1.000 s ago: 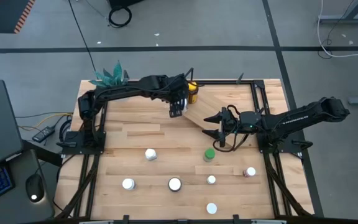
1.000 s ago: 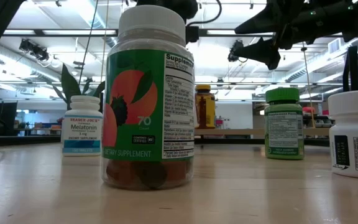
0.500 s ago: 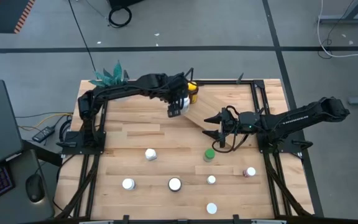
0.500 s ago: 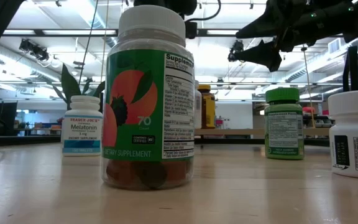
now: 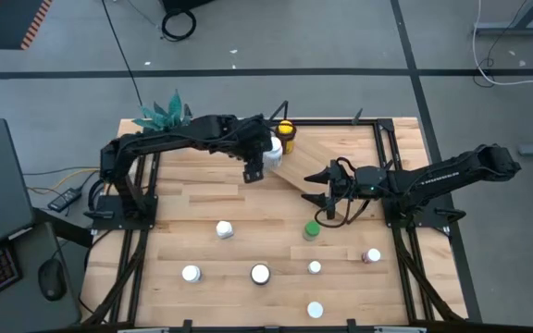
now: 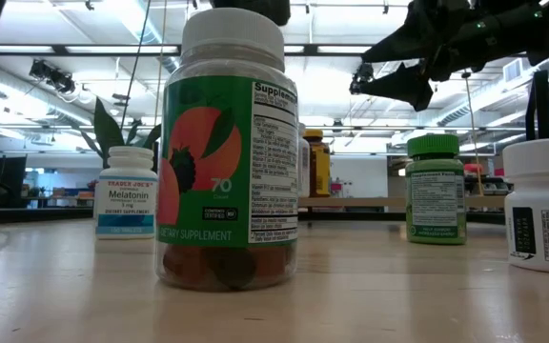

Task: Pick and place medicine bottles onto shelf by color
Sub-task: Adjust the yellow pill bottle on the shelf

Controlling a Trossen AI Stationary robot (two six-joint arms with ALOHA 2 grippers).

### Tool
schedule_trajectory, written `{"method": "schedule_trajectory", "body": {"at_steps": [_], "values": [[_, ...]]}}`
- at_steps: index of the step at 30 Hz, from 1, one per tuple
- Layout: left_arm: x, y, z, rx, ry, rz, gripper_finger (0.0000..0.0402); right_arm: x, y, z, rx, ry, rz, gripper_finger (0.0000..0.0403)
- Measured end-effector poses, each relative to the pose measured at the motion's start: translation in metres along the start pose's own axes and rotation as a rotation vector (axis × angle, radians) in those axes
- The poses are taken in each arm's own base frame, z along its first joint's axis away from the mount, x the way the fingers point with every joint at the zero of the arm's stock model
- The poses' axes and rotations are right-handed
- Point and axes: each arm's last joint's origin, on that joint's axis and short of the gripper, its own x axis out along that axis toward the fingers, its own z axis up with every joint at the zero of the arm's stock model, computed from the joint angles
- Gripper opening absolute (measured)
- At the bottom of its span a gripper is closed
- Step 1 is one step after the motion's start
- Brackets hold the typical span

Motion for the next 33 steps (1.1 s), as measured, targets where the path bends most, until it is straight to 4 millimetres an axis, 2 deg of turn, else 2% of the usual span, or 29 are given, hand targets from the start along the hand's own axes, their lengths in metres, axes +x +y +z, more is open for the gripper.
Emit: {"method": "schedule_trajectory", "body": {"at_steps": [4,8,14,17,21,25,33], "values": [[-0.001,-0.003,-0.008,-0.057,-0.123,-0.041,0.0239,0.0,0.0,0.0,0.0,-0.001,0.0,0.0308],[-0.01,-0.007,-0.016,-0.104,-0.293,-0.053,0.0229,0.0,0.0,0.0,0.0,0.0,0.0,0.0308],[-0.018,-0.022,-0.034,-0.15,-0.566,-0.09,0.0218,0.0,0.0,0.001,0.004,-0.013,-0.01,0.0308],[-0.014,-0.03,-0.048,-0.175,-0.65,-0.117,0.0214,0.0,-0.004,0.003,0.006,-0.032,-0.057,0.0306],[0.0,-0.041,-0.067,-0.176,-0.714,-0.132,0.0208,0.003,-0.01,0.009,-0.005,-0.003,-0.109,0.0301],[0.016,-0.044,-0.083,-0.2,-0.756,-0.143,0.0206,0.004,-0.014,0.022,-0.025,0.042,-0.173,0.0296],[0.031,-0.049,-0.104,-0.243,-0.787,-0.163,0.0203,0.006,-0.032,0.051,-0.094,-0.034,-0.355,0.03]]}}
